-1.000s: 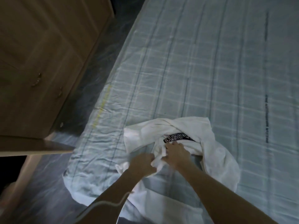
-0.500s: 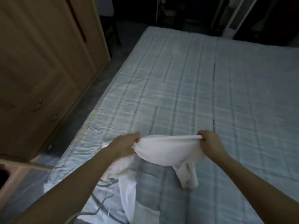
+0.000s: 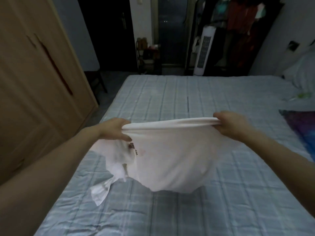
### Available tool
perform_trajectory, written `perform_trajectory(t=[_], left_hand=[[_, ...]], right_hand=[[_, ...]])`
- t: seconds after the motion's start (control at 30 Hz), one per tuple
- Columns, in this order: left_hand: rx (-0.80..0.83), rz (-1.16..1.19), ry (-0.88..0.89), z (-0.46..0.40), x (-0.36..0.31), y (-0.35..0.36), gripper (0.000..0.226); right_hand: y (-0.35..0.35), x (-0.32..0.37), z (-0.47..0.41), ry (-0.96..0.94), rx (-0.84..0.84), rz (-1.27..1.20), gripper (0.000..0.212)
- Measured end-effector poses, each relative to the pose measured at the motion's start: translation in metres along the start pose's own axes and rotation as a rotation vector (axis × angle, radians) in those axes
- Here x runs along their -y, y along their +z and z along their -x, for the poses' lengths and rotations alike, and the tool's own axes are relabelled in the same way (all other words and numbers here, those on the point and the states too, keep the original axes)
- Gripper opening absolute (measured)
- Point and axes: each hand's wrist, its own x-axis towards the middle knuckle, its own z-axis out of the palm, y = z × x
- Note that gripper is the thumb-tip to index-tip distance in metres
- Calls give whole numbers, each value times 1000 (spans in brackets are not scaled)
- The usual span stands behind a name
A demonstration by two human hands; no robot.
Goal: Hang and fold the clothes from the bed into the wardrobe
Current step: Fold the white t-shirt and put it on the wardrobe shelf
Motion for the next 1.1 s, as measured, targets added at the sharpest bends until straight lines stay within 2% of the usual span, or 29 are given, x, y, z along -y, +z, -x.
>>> perform_trajectory(t=[0.1,0.17,0.23,0.37,0.5,0.57,0.6,0.7,0.77,0.9,1.0,1.03,1.07,1.1], left_hand=[[37,16,9,-9,-16,-34,19],[106,-60,12,-14,-17,-47,14],[112,-119,29,-17,-11,-49,18],[29,-277,19,-19,6,-37,24],[-227,-475,-83,-14,4,-30,25],[-297,-432,-89,-12,2,-33,26],[-263,-379,-85,-12,4,-33,27],[6,-274,-60,-10,16,-23,19],[155,-244,-75,-8,24,-5,25],[431,-161,-239,-4,42,36,31],[732,10,-415,1,59,67,37],[793,-1,-414,2,64,74,41],[824,-8,-404,1,70,80,43],[838,-5,-392,-2,76,83,41]], right_hand=[[-19,-27,-8,104,-148,6,12],[-27,-39,-8,152,-177,43,10],[-30,-49,-7,172,-191,78,10],[-27,-60,-2,178,-200,161,10],[-23,-67,0,201,-196,235,11],[-20,-71,0,255,-166,195,13],[-16,-75,1,285,-126,157,17],[0,-78,9,412,38,-14,36],[16,-73,18,425,240,-74,40],[53,-62,48,380,984,-165,59],[87,-65,64,455,1471,-296,66],[96,-65,65,476,1529,-286,62],[104,-64,63,500,1475,-238,57],[114,-63,59,507,1321,-196,50]])
